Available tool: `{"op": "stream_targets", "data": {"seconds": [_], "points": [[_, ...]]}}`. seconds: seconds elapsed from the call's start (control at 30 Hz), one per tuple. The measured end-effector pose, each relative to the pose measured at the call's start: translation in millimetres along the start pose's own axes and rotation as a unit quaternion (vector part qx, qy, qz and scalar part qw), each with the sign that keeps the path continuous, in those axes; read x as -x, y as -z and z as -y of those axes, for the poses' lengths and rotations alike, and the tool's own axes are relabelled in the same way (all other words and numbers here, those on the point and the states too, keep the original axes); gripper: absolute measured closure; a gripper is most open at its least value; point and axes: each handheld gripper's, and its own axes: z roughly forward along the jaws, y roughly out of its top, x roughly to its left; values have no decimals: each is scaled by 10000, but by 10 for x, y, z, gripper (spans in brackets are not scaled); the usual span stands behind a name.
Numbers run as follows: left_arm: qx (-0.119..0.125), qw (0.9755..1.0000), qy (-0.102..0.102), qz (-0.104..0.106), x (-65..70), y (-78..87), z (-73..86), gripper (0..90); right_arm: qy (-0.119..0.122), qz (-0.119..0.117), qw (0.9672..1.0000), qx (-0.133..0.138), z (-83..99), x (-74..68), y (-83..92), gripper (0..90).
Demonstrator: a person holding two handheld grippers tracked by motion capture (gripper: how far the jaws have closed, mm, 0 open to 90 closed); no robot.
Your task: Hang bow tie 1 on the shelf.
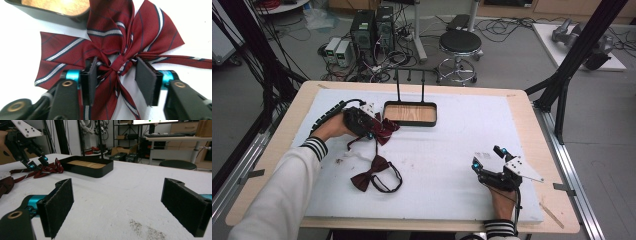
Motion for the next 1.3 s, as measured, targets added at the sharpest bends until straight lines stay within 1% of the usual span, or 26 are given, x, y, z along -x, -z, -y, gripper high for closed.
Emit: {"op": "stream_targets", "data": {"seconds": [0.1, 0.2, 0.27, 0.3, 0.37, 0.43, 0.53, 0.57, 0.6, 0.7, 0.77, 0.83, 0.9, 1.0, 1.07, 1.1, 1.13, 1.17, 1.23, 1.27, 1.3], "points": [[-51, 10000, -71, 6, -8, 5, -6, 552, 28, -1, 10000, 13, 0, 2, -3, 102], [-20, 10000, -19, 79, 0, 3, -5, 593, 32, 2, 10000, 11, 0, 1, -3, 102], [-24, 9999, -27, 116, -2, 6, -4, 627, 34, 2, 10000, 12, 0, 1, -3, 102], [-30, 9999, -6, 140, -6, 9, -2, 647, 36, 1, 10000, 13, 0, 2, -3, 102], [-27, 9998, 136, 175, -9, 8, -1, 664, 36, 2, 10000, 13, 0, 2, -3, 102], [-24, 9996, 233, 161, -6, 7, -3, 679, 31, 2, 10000, 11, 0, 1, -3, 102], [-84, 9993, 320, 178, -8, 16, -10, 704, 31, -1, 10000, 9, 0, 2, -2, 102], [-46, 9991, 379, 165, -1, 12, -9, 707, 21, -2, 10000, 15, 0, 1, -3, 102], [-72, 9992, 351, 177, -4, 17, -9, 711, 24, 8, 10000, 15, 0, 4, -2, 102], [-5, 9990, 418, 180, 6, 22, -7, 719, 18, -5, 10000, 12, 0, 2, -2, 102], [-8, 9990, 401, 187, 3, 31, -5, 725, 14, 10, 10000, 17, -1, 3, -2, 102], [59, 9988, 450, 194, 11, 33, 4, 725, 8, 10, 10000, 17, 0, 3, -2, 102], [51, 9990, 414, 184, 2, 45, 13, 726, 12, 8, 10000, 13, -1, 3, -1, 102], [93, 9987, 463, 172, 16, 54, 22, 727, 21, 1, 10000, 14, 0, 1, -3, 102], [111, 9988, 449, 179, 19, 69, 24, 727, 1, 4, 10000, 0, 0, 0, 0, 102], [138, 9987, 450, 172, 22, 75, 23, 727, 37, 3, 10000, 23, 0, 5, -4, 102], [138, 9987, 450, 172, 22, 75, 23, 728, 1, 4, 10000, -2, 0, 0, 0, 102], [148, 9989, 402, 175, 19, 103, 23, 728, 21, 2, 10000, 14, 0, 1, -3, 102], [311, 9982, 461, 203, 31, 120, 29, 729, 20, 1, 10000, 13, 0, 1, -3, 102], [341, 9982, 452, 190, 33, 135, 32, 730, 22, 2, 10000, 14, 0, 2, -3, 102], [400, 9979, 484, 174, 40, 150, 34, 729, 27, 1, 10000, 11, 0, 2, -3, 102]]}}
